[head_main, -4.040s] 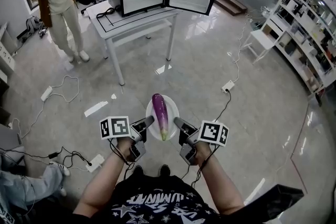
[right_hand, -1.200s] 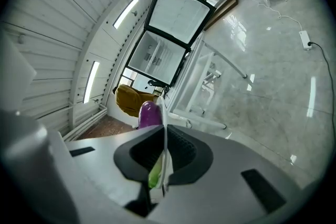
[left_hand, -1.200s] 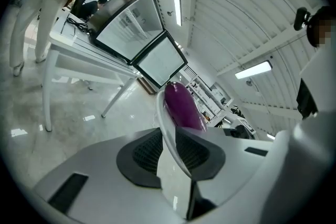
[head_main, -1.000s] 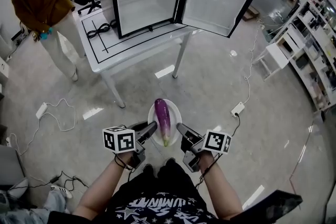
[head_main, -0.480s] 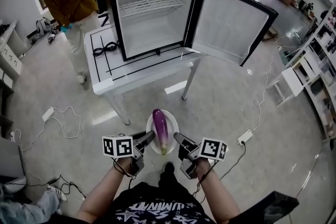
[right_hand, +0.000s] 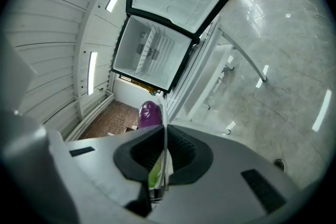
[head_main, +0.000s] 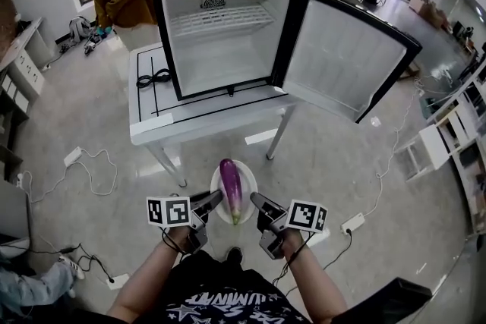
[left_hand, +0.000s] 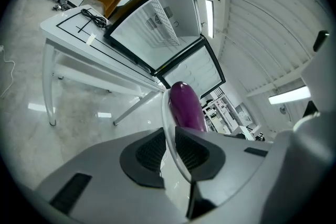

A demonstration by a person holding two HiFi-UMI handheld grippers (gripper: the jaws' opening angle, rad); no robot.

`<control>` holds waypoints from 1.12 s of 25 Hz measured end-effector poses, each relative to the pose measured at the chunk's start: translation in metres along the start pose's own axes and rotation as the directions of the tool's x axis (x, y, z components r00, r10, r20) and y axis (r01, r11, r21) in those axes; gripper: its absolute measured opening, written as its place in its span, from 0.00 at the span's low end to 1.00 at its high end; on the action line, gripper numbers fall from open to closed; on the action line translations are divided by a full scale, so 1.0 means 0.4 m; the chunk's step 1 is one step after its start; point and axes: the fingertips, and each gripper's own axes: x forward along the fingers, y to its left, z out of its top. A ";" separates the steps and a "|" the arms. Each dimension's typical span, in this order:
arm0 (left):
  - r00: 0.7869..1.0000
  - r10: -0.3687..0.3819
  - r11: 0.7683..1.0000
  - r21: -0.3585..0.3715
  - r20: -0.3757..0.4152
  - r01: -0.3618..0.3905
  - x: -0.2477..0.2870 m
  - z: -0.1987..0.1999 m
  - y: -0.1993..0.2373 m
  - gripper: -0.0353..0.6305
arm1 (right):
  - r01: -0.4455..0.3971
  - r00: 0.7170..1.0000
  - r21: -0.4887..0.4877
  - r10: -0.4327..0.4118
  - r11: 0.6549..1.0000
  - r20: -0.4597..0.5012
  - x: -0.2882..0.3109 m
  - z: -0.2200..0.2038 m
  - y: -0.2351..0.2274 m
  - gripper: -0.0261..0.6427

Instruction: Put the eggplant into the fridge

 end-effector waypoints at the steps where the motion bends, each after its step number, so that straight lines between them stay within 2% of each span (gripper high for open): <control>1: 1.000 0.000 1.000 -0.003 0.007 0.000 0.006 0.009 0.001 0.14 | -0.007 1.000 -0.002 0.007 1.000 -0.007 0.007 0.011 -0.003 0.08; 8: 0.999 0.030 0.998 -0.065 0.036 -0.027 0.038 0.066 0.015 0.13 | -0.031 0.999 0.025 0.032 0.999 -0.040 0.050 0.070 -0.019 0.08; 14: 0.999 0.023 0.998 -0.053 0.027 -0.022 0.094 0.167 0.027 0.13 | -0.038 0.999 0.033 0.039 0.999 -0.020 0.102 0.167 -0.018 0.08; 22: 1.000 -0.025 0.999 -0.030 -0.004 0.025 0.214 0.362 0.052 0.13 | 0.000 0.999 0.008 0.000 1.000 0.040 0.193 0.363 -0.006 0.08; 28: 0.999 -0.049 0.999 -0.007 -0.014 0.049 0.268 0.511 0.071 0.13 | -0.007 0.997 -0.010 0.008 1.000 0.076 0.277 0.489 0.024 0.08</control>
